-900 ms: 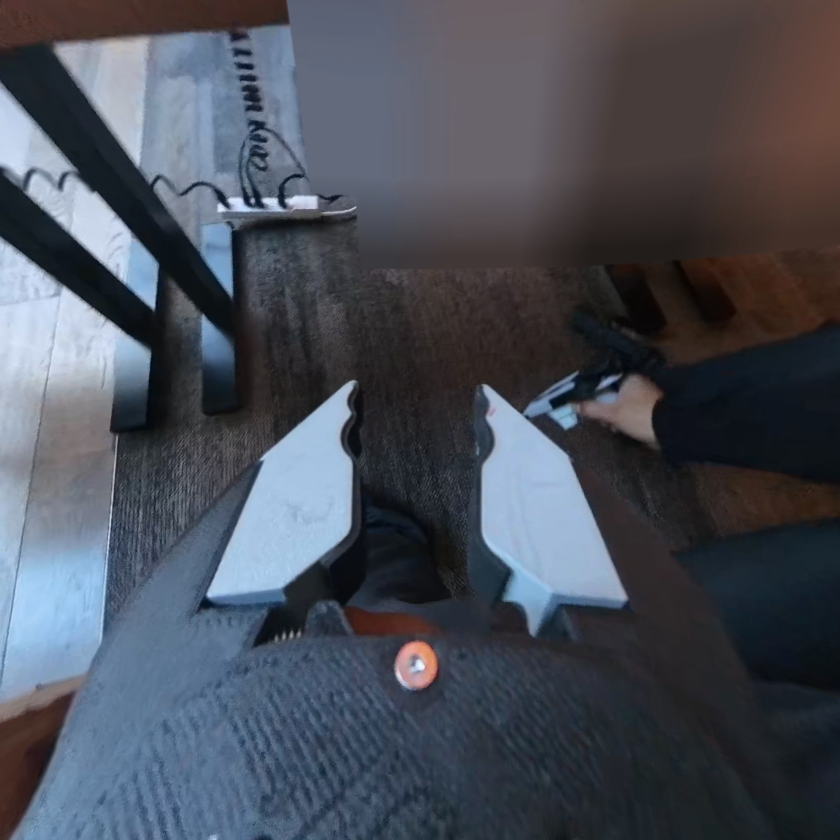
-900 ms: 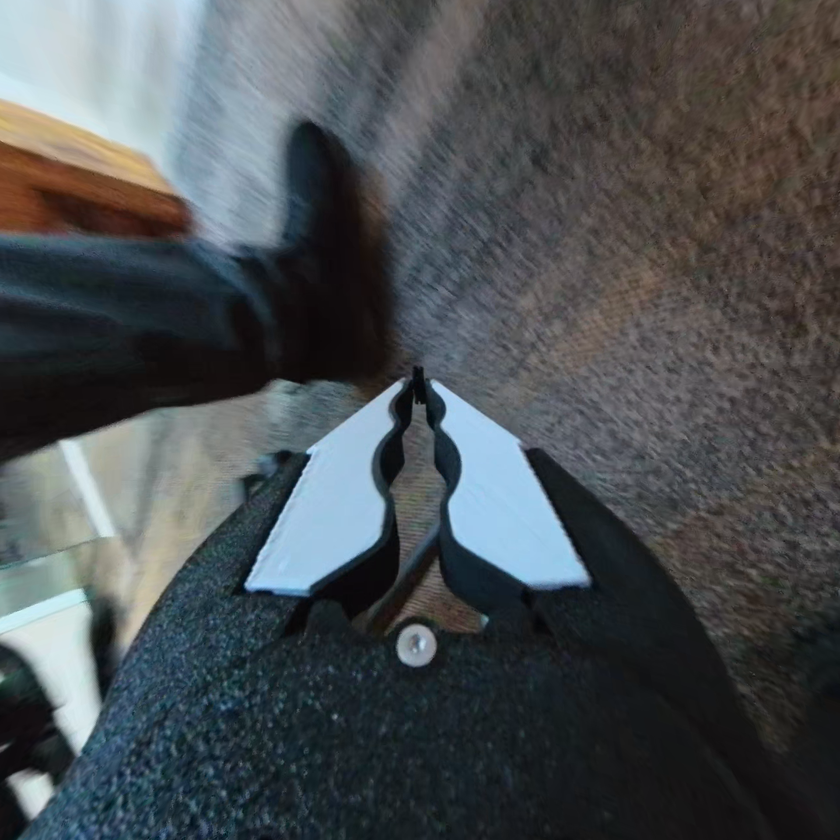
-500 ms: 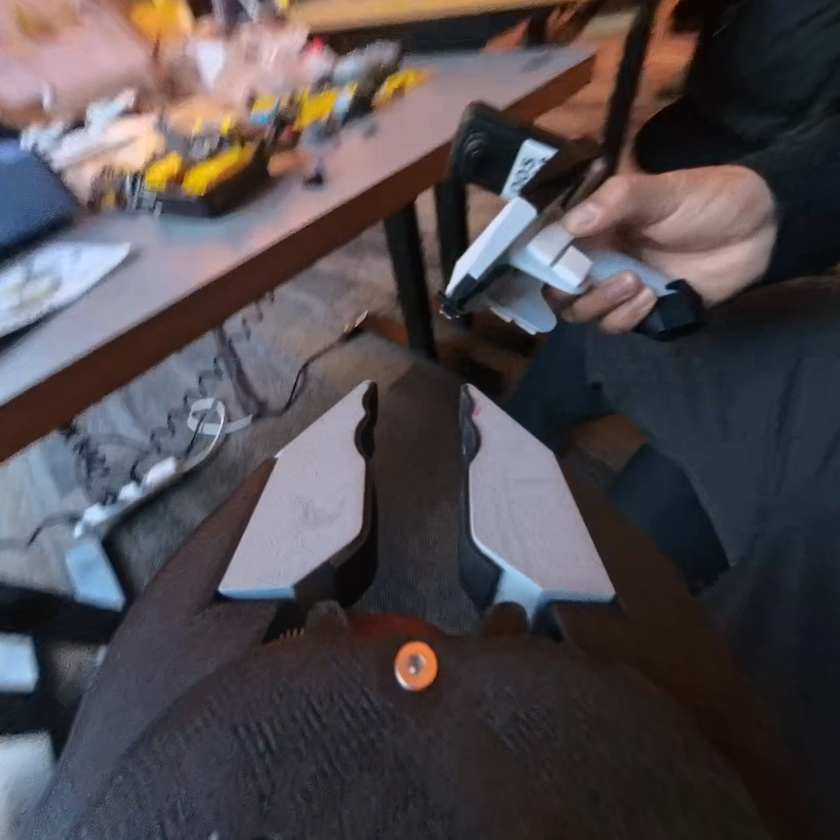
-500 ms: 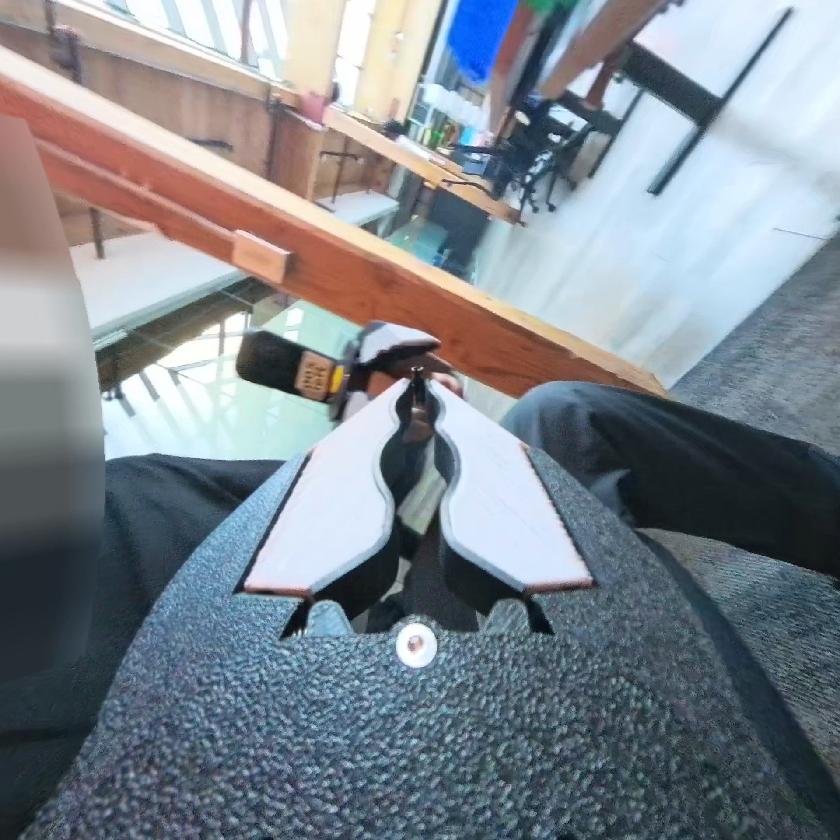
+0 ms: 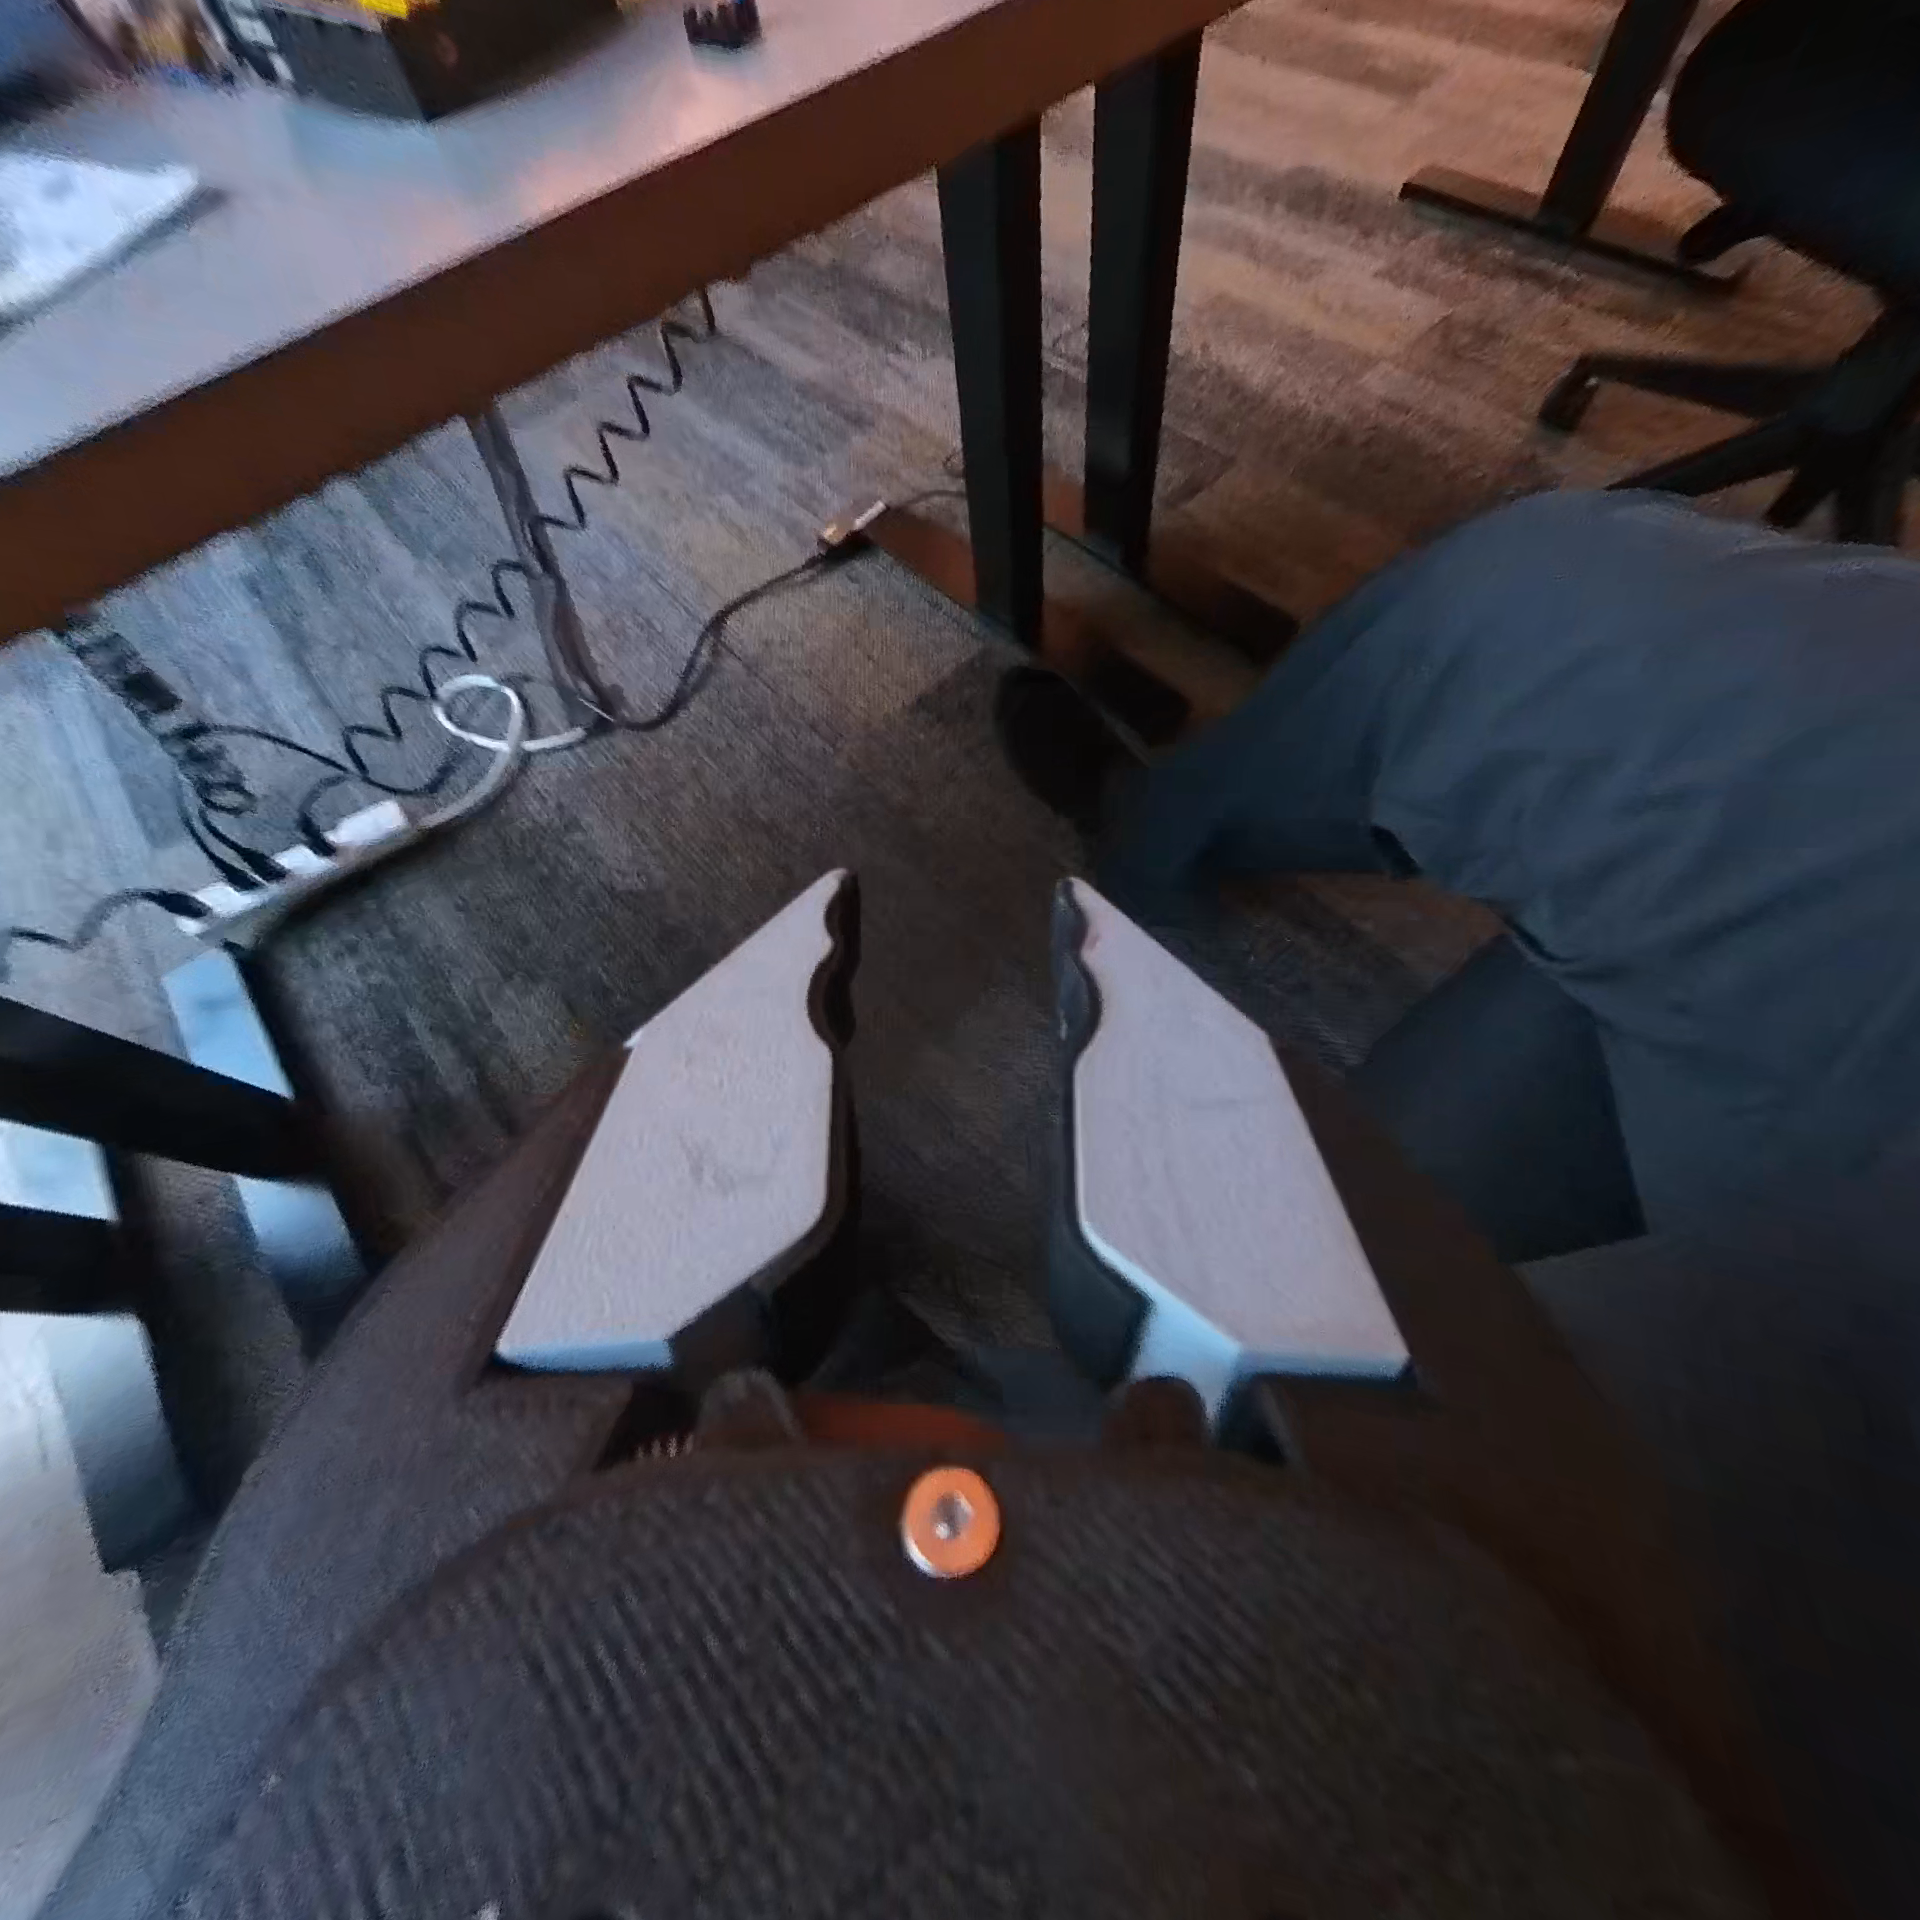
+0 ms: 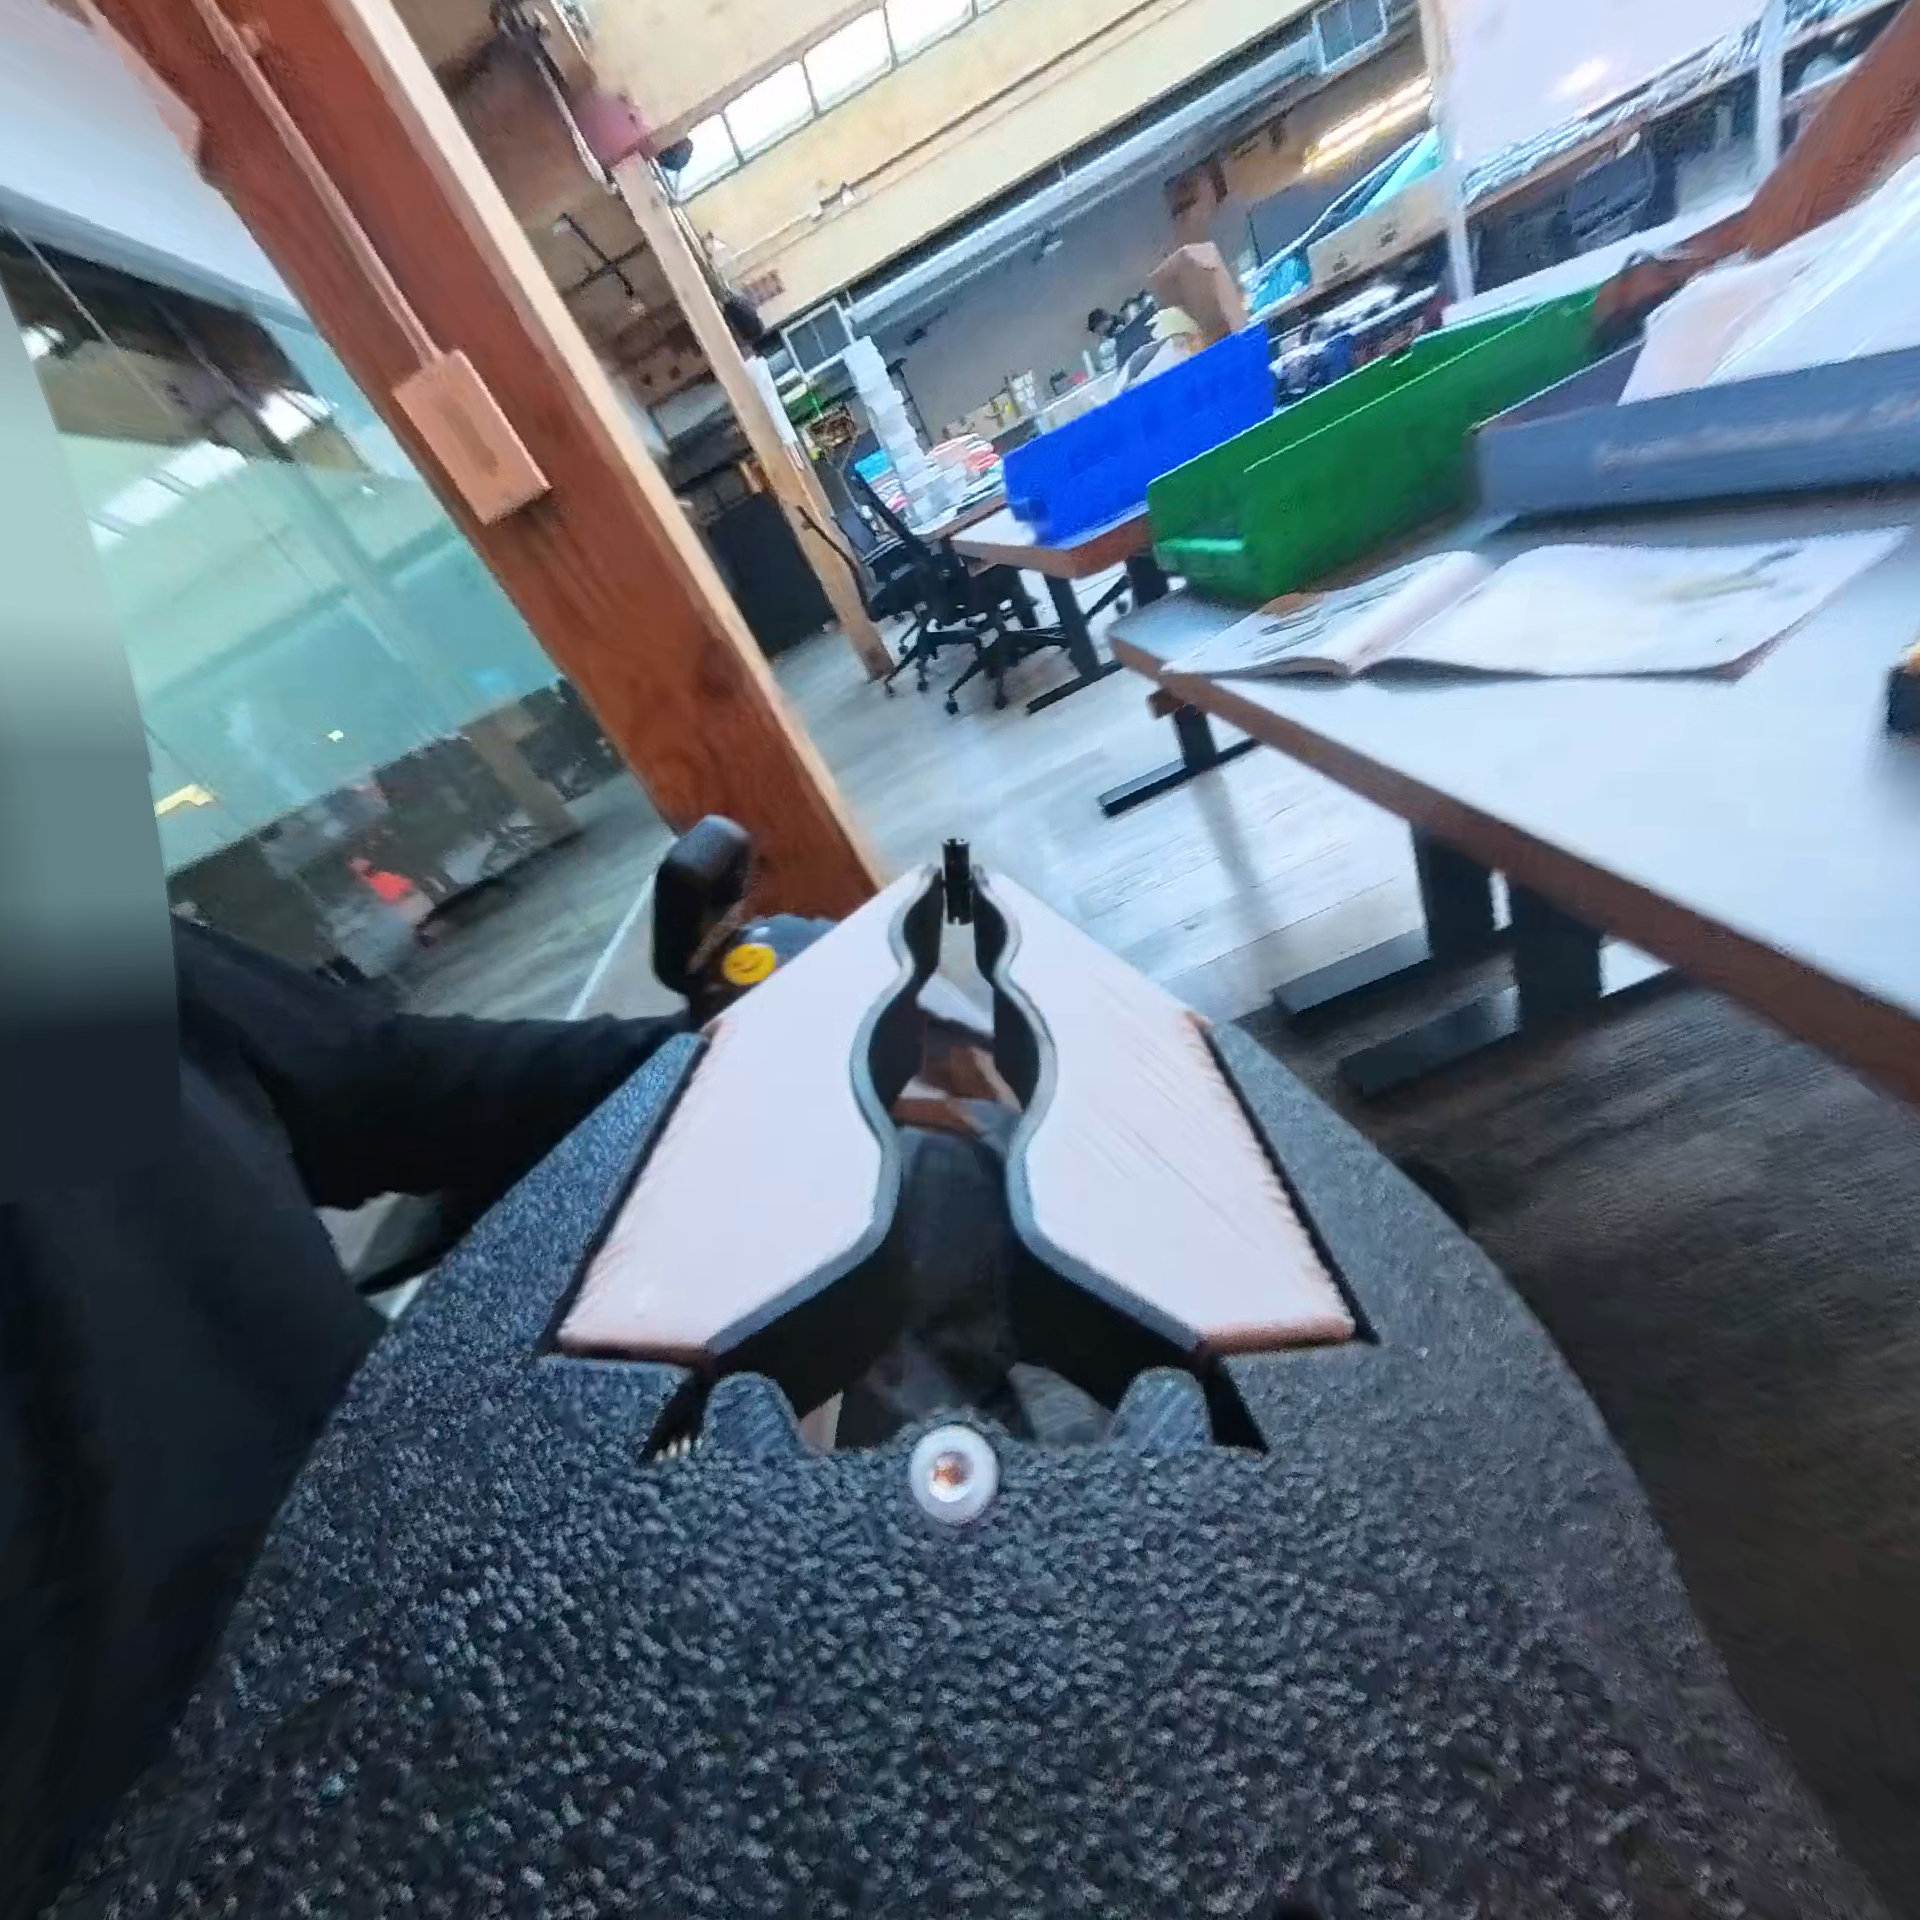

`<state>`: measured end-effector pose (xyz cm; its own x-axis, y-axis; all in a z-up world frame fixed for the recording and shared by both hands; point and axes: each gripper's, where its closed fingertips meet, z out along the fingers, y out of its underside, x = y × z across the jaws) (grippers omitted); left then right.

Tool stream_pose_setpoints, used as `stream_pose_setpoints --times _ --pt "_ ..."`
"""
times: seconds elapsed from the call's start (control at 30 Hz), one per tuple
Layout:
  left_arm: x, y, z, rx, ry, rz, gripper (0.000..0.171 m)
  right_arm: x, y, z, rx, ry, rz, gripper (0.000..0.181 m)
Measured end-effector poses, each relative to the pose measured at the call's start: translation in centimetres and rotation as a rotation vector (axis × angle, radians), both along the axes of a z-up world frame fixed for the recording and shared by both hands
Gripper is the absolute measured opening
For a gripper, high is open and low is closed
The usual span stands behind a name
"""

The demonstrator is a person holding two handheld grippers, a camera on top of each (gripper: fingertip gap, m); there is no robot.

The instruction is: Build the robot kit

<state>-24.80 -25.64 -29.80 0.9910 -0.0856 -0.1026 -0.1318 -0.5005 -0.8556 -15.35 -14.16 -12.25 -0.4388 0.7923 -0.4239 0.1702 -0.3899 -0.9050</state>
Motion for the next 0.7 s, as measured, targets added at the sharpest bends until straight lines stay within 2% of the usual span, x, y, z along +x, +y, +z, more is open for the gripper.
stream_pose_setpoints --times 0.1,0.17,0.37,0.53,0.63,0.7 --pt "0.7 0.3 -0.8 -0.035 -0.11 -0.019 0.038 -3.0 4.1 -0.5 0.061 0.013 -0.01 0.006" --pt "0.8 0.8 -1.8 -0.06 -0.104 -0.045 0.039 -5.4 7.1 -0.4 0.076 0.027 -0.015 0.006" --pt "-2.6 2.2 -5.2 -0.189 -0.154 -0.028 0.042 -11.4 15.4 0.4 0.152 0.054 -0.077 0.005" --pt "-7.2 5.8 -2.9 -0.103 -0.038 -0.037 0.037 -13.5 19.4 -0.1 0.153 0.006 -0.129 0.005" --pt "-8.9 8.8 -0.3 -0.008 -0.004 -0.083 0.036 -13.3 20.8 -0.2 0.16 -0.028 -0.154 0.005" --pt "-9.2 10.9 1.7 0.077 0.005 -0.159 0.036 -13.0 21.3 -0.7 0.151 -0.059 -0.152 0.005"
